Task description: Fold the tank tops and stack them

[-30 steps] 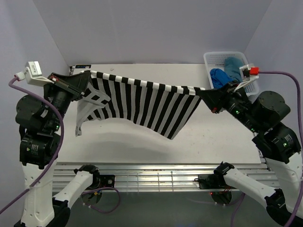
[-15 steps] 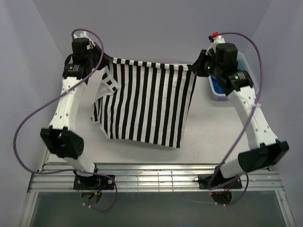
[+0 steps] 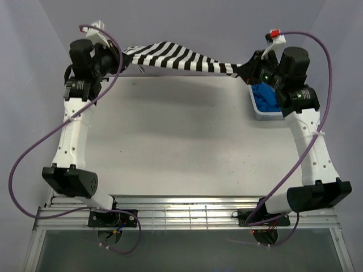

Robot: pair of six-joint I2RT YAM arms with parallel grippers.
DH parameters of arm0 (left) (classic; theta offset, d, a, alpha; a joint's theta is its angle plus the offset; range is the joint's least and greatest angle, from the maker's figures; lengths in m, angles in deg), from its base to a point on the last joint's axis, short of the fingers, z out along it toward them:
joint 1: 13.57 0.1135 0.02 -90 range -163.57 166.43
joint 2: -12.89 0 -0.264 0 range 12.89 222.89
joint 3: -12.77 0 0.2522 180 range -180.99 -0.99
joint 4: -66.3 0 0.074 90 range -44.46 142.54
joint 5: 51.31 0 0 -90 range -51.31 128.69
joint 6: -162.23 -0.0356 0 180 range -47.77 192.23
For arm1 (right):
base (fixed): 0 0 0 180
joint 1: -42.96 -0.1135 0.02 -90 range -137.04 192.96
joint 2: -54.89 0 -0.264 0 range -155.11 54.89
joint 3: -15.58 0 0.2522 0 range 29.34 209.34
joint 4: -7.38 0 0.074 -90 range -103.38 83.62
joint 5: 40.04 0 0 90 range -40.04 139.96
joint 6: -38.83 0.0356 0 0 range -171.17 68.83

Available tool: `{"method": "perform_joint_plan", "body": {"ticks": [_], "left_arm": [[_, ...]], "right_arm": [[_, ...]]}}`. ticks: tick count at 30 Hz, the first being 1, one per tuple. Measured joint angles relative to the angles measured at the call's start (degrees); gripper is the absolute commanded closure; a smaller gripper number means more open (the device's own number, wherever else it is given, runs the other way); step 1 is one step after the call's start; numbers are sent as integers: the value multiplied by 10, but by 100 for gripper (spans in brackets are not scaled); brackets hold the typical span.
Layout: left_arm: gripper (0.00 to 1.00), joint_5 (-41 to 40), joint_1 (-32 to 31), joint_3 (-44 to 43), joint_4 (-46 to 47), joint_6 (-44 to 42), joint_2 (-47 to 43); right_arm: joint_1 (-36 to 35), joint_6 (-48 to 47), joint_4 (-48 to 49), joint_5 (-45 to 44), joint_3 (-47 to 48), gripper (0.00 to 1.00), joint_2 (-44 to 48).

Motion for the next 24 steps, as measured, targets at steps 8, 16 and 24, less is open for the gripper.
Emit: {"method": "perform_joint_plan", "body": {"ticks": [8,16,24], "left_arm": [[30,47,-1,517,78,11,-201],[2,39,-3,671,-14,86,-273],[2,10,-5,603,-17,119,-296]], "right_arm": [[2,-26,33,-5,-407,79,102],[5,-27,-58,-45,-554,2,116],[2,-25,-61,-61,-506,10,198]]}}
